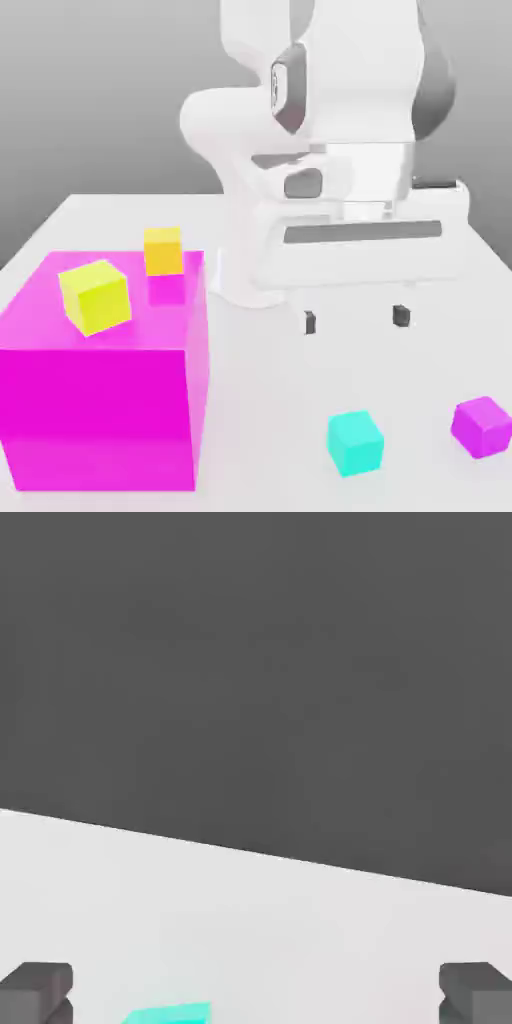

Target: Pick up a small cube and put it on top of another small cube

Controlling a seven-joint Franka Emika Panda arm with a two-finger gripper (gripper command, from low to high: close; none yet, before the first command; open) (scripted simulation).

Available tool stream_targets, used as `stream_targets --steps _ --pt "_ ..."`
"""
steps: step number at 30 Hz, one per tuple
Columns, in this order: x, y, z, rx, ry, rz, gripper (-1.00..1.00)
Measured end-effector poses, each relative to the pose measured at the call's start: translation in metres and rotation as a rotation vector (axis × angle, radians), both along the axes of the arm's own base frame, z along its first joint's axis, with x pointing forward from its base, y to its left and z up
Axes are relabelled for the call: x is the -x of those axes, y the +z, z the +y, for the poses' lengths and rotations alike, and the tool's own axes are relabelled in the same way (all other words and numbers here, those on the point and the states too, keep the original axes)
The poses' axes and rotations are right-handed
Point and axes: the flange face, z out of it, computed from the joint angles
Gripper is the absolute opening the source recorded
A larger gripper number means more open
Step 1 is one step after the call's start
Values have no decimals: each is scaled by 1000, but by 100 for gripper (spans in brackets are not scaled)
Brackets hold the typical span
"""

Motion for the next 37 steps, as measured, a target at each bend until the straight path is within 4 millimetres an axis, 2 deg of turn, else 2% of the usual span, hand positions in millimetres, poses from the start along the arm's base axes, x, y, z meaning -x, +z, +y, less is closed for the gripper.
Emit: stream_targets --steps 5,10,11,18,23,24,27,29,30,32,34,35,37 --pt "33 -93 17 14 49 145 0" --pt "38 -154 19 14 54 169 0" --pt "39 -164 19 15 55 169 -100" --pt "39 -166 19 15 55 169 -100" --pt "39 -117 19 15 55 169 -100" --pt "39 -107 27 18 82 169 -100" --pt "43 -83 98 36 316 168 -100" --pt "53 -66 148 49 477 165 -100" --pt "59 -65 169 56 547 163 -100" --pt "64 -81 186 61 600 161 -100" --pt "66 -106 190 63 614 161 -100" --pt "66 -114 191 63 616 161 100" --pt "66 -114 191 63 616 161 100"
